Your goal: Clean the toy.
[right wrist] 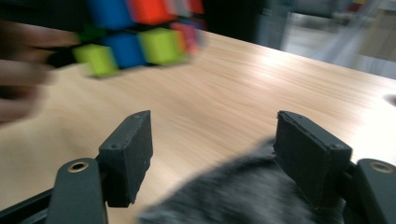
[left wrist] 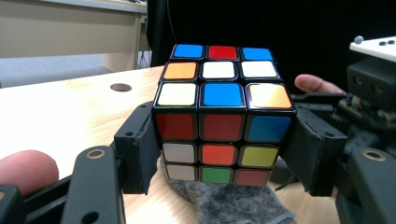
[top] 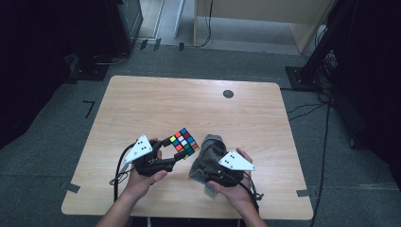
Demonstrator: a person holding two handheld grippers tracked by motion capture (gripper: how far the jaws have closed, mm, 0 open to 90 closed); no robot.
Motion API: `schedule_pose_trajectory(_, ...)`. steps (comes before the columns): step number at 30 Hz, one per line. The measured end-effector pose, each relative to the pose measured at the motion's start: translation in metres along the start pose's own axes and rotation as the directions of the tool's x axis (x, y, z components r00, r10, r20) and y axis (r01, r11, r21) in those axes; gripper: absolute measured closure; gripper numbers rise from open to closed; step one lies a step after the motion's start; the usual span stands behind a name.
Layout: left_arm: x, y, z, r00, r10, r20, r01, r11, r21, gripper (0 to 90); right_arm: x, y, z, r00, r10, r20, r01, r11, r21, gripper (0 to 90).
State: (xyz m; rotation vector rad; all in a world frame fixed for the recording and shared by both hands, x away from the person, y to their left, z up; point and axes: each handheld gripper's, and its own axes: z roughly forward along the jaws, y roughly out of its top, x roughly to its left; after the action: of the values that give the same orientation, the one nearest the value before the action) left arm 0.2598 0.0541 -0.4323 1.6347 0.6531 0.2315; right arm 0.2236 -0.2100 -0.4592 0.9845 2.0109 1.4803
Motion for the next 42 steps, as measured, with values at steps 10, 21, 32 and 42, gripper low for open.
schedule_pose_trajectory(10, -0.018, -0.001, 0.013, 0.999, -0.041, 0.017, 0.04, 0.9983, 0.042, 34.4, 0.024, 0.003, 0.004, 0.9944, -0.097, 0.042, 0.099, 0.993, -0.063, 23.0)
schedule_pose_trajectory(21, -0.015, -0.003, 0.017, 0.9938, -0.096, 0.057, 0.091, 0.9933, 0.071, 30.9, 0.032, 0.001, 0.003, 0.9847, -0.139, 0.105, 0.146, 0.987, -0.061, 34.0)
schedule_pose_trajectory(32, 0.001, -0.001, 0.006, 0.9953, -0.049, 0.084, 0.044, 0.9975, 0.055, 19.9, 0.012, -0.004, 0.002, 0.9832, -0.126, 0.132, 0.125, 0.992, 0.017, 34.2)
schedule_pose_trajectory(42, 0.005, -0.016, 0.01, 0.9823, 0.18, -0.053, -0.169, 0.9727, 0.159, 19.4, -0.014, 0.004, -0.01, 0.9948, -0.001, 0.102, 0.0, 1.0, 0.012, 34.1)
